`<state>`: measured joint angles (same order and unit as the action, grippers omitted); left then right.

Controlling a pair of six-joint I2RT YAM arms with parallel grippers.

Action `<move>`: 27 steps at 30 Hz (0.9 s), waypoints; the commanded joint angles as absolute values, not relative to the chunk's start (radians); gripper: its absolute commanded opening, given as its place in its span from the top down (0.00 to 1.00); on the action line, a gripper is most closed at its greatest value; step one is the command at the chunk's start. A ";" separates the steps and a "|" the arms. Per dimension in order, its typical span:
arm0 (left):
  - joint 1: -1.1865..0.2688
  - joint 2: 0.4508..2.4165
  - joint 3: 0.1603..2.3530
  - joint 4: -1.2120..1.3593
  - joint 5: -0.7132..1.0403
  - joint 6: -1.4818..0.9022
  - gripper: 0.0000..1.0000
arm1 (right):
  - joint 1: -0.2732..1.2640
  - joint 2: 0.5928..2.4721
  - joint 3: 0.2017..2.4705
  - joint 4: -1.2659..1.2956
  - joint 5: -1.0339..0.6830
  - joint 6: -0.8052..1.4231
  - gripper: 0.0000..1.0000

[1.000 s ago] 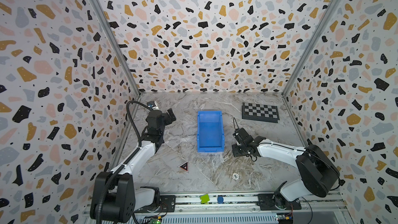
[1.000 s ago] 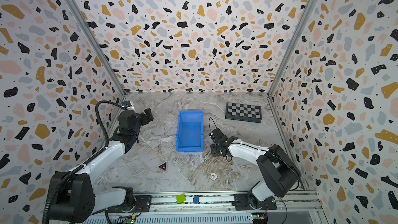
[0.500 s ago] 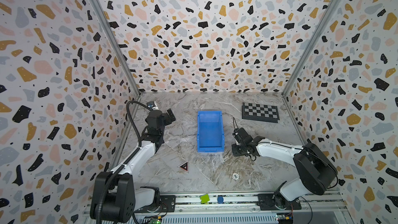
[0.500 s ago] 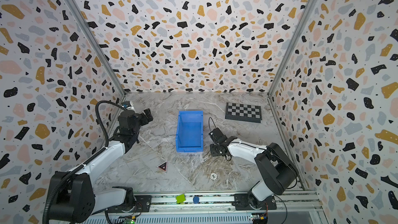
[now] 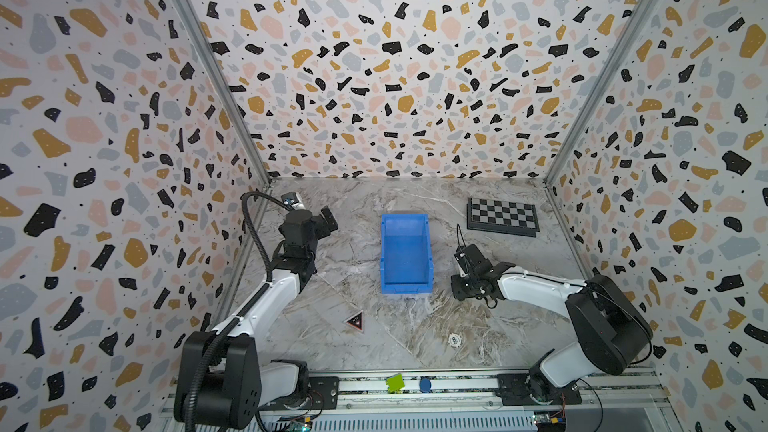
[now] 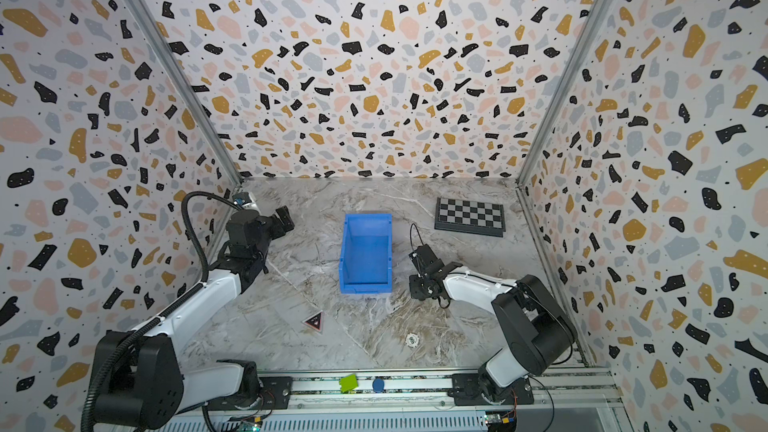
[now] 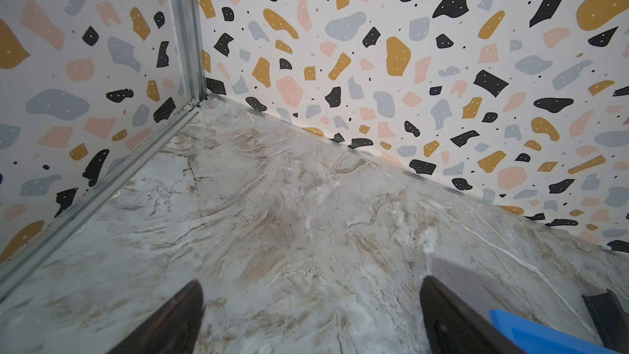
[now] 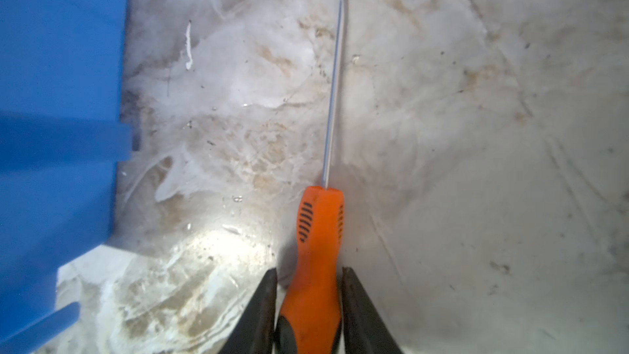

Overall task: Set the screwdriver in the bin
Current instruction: 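Lower the right gripper and close it on the orange screwdriver handle, then lift the screwdriver with the right gripper and carry it over the blue bin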

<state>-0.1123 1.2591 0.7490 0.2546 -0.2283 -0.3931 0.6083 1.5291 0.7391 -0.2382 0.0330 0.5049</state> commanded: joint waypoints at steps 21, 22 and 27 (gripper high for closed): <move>-0.112 1.223 0.741 0.271 -0.271 -0.427 0.00 | 0.554 1.331 0.871 -0.386 0.117 0.436 0.74; -0.112 1.227 0.745 0.266 -0.269 -0.433 0.00 | 0.554 1.329 0.885 -0.392 0.120 0.433 0.74; -0.112 1.259 0.779 0.219 -0.245 -0.447 0.00 | 0.555 1.294 0.910 -0.385 0.109 0.418 0.74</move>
